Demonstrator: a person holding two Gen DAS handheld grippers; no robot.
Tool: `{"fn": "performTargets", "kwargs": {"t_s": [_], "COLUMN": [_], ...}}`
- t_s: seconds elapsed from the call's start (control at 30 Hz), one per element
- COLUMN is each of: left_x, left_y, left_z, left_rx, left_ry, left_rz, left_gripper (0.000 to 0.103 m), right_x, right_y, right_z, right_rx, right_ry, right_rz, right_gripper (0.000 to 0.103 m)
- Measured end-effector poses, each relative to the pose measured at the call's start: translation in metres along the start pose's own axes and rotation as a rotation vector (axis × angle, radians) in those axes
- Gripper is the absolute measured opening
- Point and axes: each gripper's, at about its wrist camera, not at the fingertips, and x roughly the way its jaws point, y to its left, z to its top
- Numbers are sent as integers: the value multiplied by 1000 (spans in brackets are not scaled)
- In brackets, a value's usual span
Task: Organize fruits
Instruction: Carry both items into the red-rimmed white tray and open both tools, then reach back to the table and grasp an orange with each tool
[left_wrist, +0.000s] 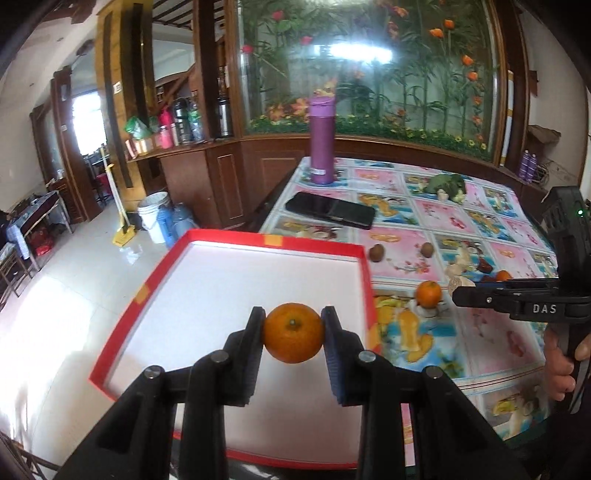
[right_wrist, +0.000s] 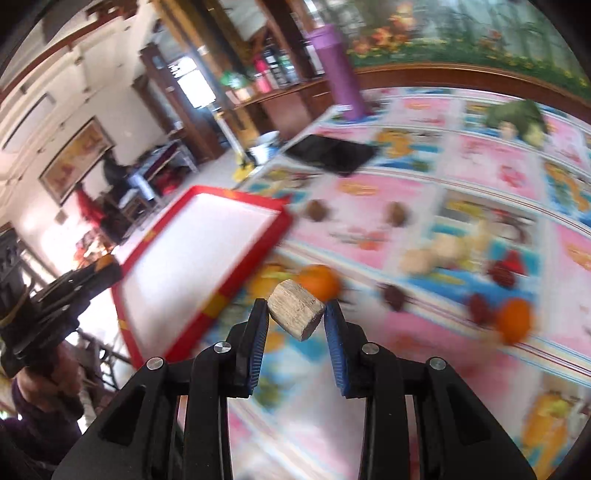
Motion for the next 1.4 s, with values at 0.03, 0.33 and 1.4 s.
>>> {"fn": "performTargets", "kwargs": {"t_s": [0.03,0.33,1.4], "left_x": [4,36,22], "left_y": [10,66,69], "left_z": [-4,-36,-27], "left_rx": [-12,-114,-146], "left_ry": [11,124,105], "left_rz": [25,117,150], "left_gripper": [33,33,76], "right_x": [11,110,62], "right_y": [14,97,78], "right_z": [3,20,39], "right_rx": [-13,-73,-55], "right_ry": [3,105,23], "right_rz": [18,-12,-25], "right_gripper": [29,29,43]}}
